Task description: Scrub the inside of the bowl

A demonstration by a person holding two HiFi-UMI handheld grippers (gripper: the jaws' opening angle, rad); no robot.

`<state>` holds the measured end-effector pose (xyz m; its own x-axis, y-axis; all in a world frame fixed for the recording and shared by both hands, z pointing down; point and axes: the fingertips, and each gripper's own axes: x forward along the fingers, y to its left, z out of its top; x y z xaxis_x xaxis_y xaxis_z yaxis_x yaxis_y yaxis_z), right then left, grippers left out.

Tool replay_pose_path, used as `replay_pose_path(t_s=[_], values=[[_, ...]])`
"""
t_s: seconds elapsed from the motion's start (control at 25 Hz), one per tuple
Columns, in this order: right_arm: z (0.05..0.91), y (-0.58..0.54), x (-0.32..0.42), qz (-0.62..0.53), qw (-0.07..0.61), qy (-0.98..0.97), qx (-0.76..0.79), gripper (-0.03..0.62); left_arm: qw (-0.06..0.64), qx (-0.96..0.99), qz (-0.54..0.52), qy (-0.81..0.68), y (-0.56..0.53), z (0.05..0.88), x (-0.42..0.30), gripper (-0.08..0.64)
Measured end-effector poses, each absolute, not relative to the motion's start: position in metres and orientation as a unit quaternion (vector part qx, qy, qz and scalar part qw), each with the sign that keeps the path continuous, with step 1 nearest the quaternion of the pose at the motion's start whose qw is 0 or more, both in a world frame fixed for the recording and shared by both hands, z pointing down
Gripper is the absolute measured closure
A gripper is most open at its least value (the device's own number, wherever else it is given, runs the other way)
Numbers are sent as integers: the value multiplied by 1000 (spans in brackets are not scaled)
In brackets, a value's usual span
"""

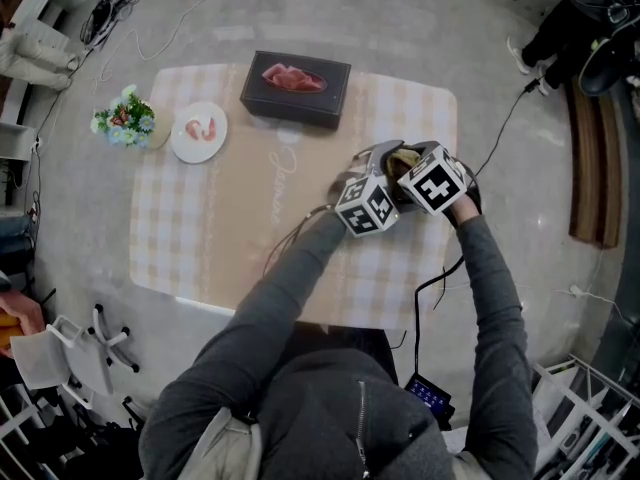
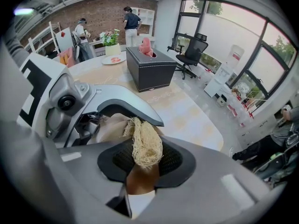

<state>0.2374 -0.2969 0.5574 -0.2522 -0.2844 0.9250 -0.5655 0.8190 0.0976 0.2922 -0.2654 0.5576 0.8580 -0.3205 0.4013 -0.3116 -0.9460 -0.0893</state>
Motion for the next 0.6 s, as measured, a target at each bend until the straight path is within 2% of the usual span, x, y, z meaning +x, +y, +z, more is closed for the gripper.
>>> replay_pose_path(t_s=[0.6], values=[[558, -300, 265, 136, 551, -763, 311, 492, 11, -964, -211, 164, -265, 558, 293, 3]])
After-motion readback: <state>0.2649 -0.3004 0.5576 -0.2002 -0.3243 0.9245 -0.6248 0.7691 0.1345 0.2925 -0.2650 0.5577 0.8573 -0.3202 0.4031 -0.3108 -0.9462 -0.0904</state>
